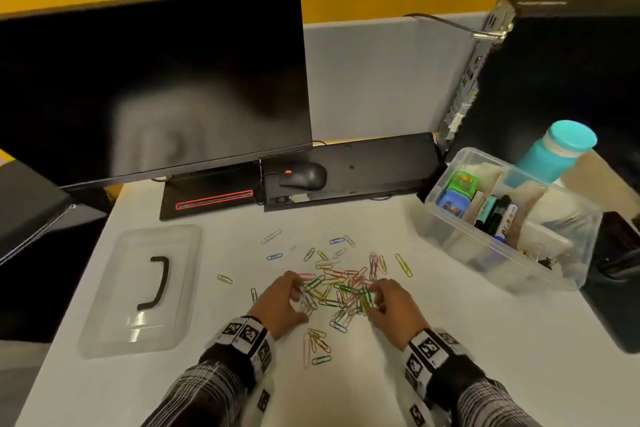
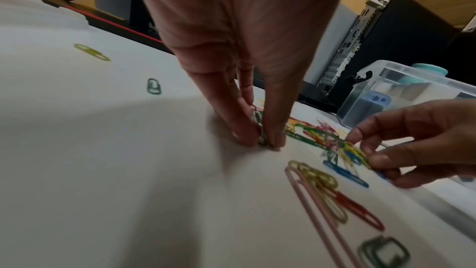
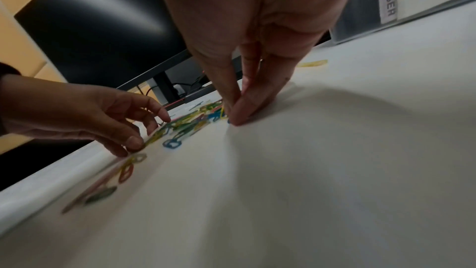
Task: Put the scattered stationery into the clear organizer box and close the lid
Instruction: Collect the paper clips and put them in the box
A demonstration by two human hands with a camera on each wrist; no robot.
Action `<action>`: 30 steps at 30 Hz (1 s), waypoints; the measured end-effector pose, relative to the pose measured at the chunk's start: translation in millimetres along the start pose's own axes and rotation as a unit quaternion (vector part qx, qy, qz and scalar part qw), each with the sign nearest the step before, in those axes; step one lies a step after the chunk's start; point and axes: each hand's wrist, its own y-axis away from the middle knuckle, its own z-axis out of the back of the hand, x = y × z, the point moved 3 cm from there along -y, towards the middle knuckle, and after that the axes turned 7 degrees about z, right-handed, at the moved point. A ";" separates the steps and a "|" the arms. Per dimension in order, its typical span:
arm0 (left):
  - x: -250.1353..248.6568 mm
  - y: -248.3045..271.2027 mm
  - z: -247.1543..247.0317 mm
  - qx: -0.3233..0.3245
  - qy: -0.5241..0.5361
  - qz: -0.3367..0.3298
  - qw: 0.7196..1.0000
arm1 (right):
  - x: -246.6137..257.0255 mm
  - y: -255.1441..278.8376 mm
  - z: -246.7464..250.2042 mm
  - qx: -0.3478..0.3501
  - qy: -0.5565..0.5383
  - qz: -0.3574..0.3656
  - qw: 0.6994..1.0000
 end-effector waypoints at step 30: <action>46.5 5.2 39.6 -0.158 -0.061 0.120 0.978 | -2.0 -25.7 23.9 -0.057 0.168 -0.049 0.983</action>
